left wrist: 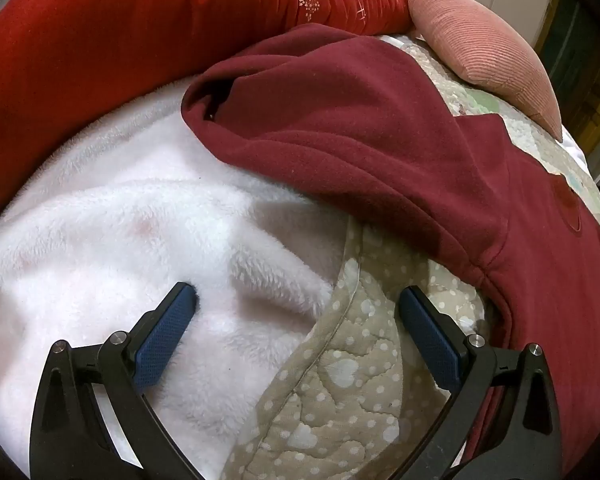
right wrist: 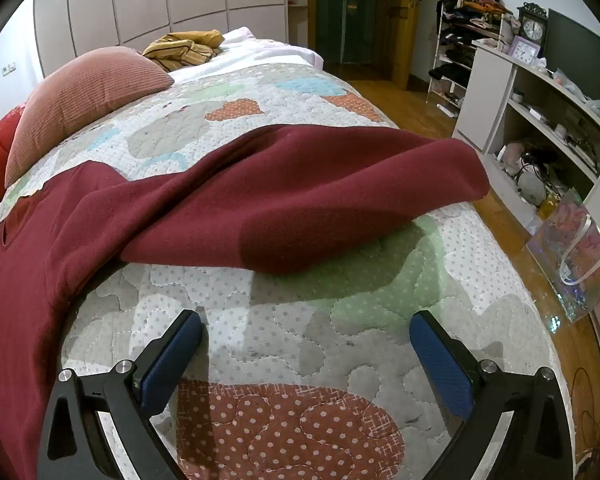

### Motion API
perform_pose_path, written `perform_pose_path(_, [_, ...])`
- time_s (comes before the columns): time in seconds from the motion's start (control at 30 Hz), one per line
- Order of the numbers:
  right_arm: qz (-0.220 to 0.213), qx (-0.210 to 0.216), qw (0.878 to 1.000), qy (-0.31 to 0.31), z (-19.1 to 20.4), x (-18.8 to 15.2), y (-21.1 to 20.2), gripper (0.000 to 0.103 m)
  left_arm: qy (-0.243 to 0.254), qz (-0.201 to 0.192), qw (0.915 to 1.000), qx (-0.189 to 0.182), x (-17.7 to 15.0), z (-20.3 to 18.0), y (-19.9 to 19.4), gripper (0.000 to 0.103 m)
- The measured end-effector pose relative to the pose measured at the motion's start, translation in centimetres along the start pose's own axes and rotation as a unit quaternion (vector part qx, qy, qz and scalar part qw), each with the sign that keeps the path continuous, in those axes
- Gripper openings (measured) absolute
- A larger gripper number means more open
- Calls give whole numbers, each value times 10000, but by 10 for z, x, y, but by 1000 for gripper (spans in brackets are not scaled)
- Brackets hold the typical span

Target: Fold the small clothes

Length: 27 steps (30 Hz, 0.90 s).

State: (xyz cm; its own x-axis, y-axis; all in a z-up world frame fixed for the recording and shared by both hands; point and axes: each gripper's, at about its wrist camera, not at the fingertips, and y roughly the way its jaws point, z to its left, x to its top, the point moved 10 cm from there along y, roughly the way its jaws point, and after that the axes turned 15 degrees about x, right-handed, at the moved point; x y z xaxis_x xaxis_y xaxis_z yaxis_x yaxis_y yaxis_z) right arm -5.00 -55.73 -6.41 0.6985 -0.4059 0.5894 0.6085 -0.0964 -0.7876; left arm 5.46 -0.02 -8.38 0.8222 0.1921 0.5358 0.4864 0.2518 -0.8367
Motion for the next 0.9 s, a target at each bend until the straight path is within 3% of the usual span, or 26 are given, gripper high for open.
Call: perform_pose_path(0.9, [35, -85, 9999, -40, 0, 0, 1, 103, 1, 15, 10000, 9, 3, 3, 2, 102])
